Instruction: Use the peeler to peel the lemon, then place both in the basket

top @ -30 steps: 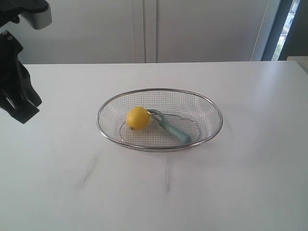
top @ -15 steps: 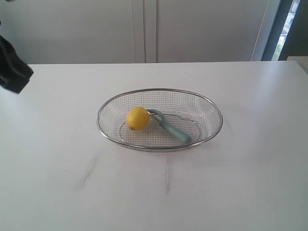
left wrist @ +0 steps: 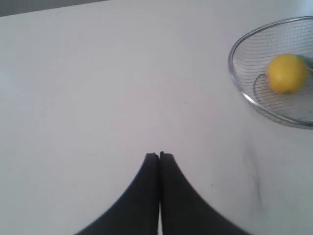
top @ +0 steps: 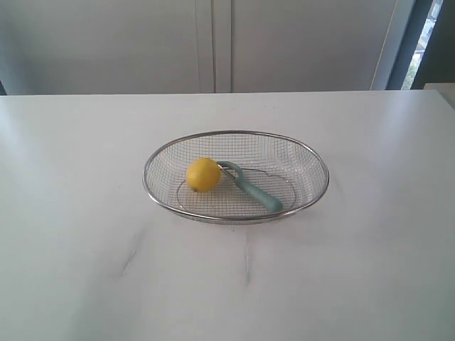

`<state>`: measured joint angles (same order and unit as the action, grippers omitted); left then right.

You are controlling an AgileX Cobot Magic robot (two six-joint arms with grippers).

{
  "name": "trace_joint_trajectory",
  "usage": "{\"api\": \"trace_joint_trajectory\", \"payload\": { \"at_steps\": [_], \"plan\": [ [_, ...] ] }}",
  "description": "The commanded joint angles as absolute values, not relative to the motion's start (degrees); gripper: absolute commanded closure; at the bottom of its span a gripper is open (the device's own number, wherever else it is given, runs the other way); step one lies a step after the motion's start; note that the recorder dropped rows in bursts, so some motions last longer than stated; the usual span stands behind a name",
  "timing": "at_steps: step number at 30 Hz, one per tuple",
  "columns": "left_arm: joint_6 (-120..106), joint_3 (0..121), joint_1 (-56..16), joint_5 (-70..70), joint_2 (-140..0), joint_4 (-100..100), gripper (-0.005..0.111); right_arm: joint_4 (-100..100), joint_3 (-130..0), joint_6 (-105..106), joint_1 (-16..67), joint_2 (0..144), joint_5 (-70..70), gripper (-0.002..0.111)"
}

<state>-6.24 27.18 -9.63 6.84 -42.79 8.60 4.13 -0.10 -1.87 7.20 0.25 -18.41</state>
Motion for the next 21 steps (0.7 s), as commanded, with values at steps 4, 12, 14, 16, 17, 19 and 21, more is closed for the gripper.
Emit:
{"api": "trace_joint_trajectory", "payload": {
  "at_steps": [4, 12, 14, 16, 17, 19, 21],
  "plan": [
    [-3.66, 5.97, -8.57, -11.03, -31.63, 10.13, 0.106, 4.58, 0.00, -1.96, 7.33, 0.00, -17.92, 0.108],
    [-5.06, 0.00, -6.59, -3.42, -14.63, 9.77, 0.106, 4.58, 0.00, -1.96, 7.33, 0.00, -17.92, 0.108],
    [-6.43, 0.00, -3.07, 2.16, -10.26, 9.77, 0.106, 4.58, 0.00, -1.96, 7.33, 0.00, -17.92, 0.108],
    [-6.55, 0.00, -0.94, 6.69, -7.04, 9.77, 0.106, 4.58, 0.00, -1.96, 7.33, 0.00, -17.92, 0.108],
    [-6.55, 0.00, -0.54, 8.89, -5.52, 9.77, 0.106, 4.58, 0.00, -1.96, 7.33, 0.00, -17.92, 0.108],
    [-6.55, 0.00, 0.00, 13.77, -1.93, 9.77, 0.106, 4.58, 0.00, -1.96, 7.33, 0.00, -17.92, 0.108],
    [-6.44, 0.00, 0.00, 13.94, 0.00, 9.77, 0.106, 4.58, 0.00, -1.96, 7.33, 0.00, -17.92, 0.108]
  ]
}}
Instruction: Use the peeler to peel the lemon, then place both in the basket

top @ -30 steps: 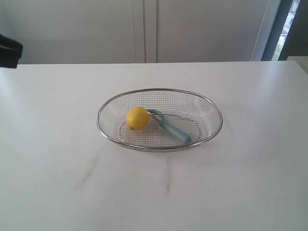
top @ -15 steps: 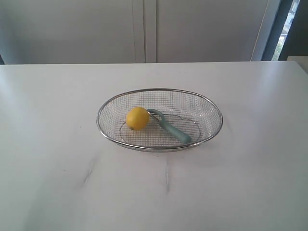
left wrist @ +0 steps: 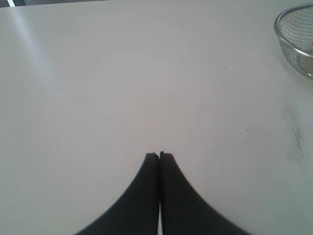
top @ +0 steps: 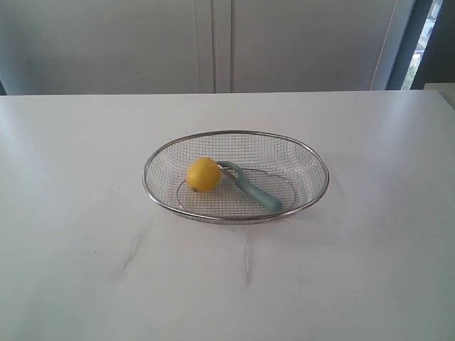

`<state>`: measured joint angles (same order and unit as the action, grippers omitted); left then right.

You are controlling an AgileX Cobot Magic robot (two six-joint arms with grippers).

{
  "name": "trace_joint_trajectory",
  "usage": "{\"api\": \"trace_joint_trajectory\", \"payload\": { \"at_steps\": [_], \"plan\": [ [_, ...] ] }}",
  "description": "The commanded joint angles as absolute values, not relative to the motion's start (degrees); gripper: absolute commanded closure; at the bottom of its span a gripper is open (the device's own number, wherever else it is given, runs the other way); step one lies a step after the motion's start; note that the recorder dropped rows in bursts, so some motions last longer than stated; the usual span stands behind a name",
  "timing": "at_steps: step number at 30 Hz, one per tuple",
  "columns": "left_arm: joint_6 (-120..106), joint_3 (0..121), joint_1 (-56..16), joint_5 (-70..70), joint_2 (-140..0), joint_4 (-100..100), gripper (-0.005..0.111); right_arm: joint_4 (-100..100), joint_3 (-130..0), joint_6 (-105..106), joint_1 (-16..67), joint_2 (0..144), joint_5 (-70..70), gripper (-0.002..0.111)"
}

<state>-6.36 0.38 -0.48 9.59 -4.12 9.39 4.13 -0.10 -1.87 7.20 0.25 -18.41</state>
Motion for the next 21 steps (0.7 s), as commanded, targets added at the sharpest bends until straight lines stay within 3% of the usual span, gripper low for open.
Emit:
{"api": "trace_joint_trajectory", "payload": {
  "at_steps": [1, 21],
  "plan": [
    [-6.31, 0.00, 0.00, 13.77, 0.00, 9.92, 0.106, 4.58, 0.00, -1.96, 7.33, 0.00, -17.92, 0.108],
    [-8.83, 0.00, 0.00, 13.55, 0.00, 9.70, 0.106, 4.58, 0.00, -1.96, 7.33, 0.00, -18.02, 0.108]
  ]
}}
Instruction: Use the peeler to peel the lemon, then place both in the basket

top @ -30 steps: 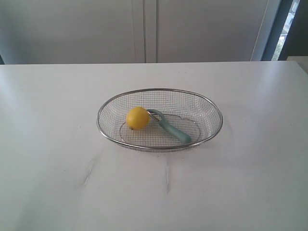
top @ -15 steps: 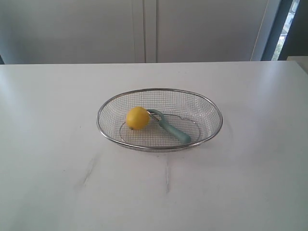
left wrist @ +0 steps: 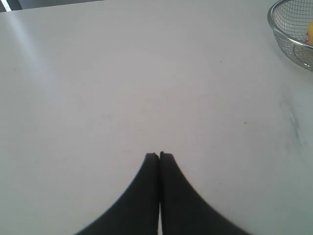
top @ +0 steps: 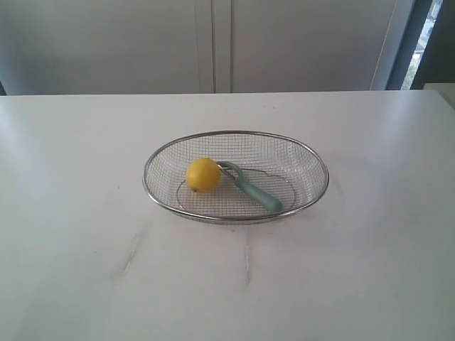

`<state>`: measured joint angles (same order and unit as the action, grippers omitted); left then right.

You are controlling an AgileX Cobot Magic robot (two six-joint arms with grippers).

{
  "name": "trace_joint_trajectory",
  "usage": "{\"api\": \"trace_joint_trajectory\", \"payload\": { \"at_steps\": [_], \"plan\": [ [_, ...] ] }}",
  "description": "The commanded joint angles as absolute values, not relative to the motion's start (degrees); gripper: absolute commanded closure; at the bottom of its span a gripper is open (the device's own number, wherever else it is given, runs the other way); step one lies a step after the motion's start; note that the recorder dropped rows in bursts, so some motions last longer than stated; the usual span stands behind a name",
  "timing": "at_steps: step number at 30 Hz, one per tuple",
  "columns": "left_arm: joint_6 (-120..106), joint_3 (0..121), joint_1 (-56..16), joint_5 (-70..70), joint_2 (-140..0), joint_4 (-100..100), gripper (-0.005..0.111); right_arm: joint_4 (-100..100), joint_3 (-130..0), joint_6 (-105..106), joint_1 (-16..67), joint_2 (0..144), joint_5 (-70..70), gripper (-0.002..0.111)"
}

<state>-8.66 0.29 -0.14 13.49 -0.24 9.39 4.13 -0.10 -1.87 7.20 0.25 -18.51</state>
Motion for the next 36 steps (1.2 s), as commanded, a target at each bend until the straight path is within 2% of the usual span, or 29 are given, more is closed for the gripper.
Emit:
{"api": "trace_joint_trajectory", "payload": {
  "at_steps": [1, 10, 16, 36],
  "plan": [
    [-8.83, 0.00, 0.00, 13.55, 0.00, 9.70, 0.106, 4.58, 0.00, -1.96, 7.33, 0.00, -18.02, 0.108],
    [-8.81, 0.00, 0.03, 12.41, 0.00, 8.30, 0.106, 4.58, 0.00, -1.96, 7.33, 0.00, -18.02, 0.108],
    [-8.86, 0.00, 0.00, 12.06, 0.00, -9.35, 0.106, 4.58, 0.00, -1.96, 7.33, 0.00, -18.12, 0.108],
    [-8.38, 0.00, 0.00, 13.57, 0.00, -9.47, 0.106, 4.58, 0.00, -2.41, 7.33, 0.00, -18.12, 0.108]
  ]
}}
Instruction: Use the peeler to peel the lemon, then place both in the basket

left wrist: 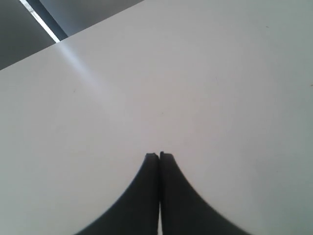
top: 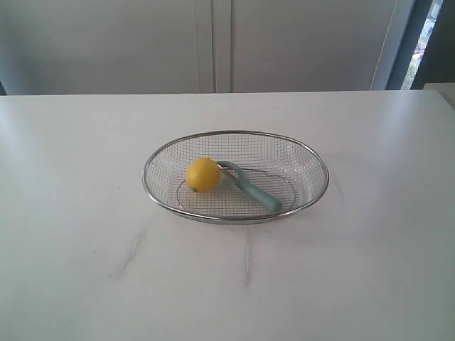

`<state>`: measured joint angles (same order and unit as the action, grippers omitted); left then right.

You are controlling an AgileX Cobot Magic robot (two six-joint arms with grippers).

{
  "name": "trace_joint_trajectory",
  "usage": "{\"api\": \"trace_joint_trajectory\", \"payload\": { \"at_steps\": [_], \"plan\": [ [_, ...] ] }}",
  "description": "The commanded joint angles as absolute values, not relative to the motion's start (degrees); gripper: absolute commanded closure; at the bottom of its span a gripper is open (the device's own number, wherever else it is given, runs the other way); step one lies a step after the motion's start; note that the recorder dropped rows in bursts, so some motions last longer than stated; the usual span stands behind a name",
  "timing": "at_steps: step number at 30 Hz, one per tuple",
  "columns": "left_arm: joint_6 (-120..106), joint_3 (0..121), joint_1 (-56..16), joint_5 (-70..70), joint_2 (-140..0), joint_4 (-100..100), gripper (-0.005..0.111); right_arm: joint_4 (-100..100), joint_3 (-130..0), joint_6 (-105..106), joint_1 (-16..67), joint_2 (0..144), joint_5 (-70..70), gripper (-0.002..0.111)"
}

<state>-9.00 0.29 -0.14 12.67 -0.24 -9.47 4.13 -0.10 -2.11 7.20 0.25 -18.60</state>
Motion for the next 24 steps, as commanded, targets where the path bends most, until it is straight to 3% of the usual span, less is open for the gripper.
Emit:
{"api": "trace_joint_trajectory", "payload": {
  "at_steps": [1, 10, 24],
  "plan": [
    [-7.69, 0.00, 0.00, 13.57, 0.00, -9.47, 0.106, 4.58, 0.00, -2.41, 7.33, 0.00, -18.12, 0.108],
    [6.84, 0.00, 0.00, 13.57, 0.00, -9.47, 0.106, 4.58, 0.00, -2.41, 7.33, 0.00, -18.12, 0.108],
    [9.72, 0.00, 0.00, 13.34, 0.00, -9.47, 0.106, 4.58, 0.00, -2.41, 7.33, 0.00, -18.12, 0.108]
  ]
}}
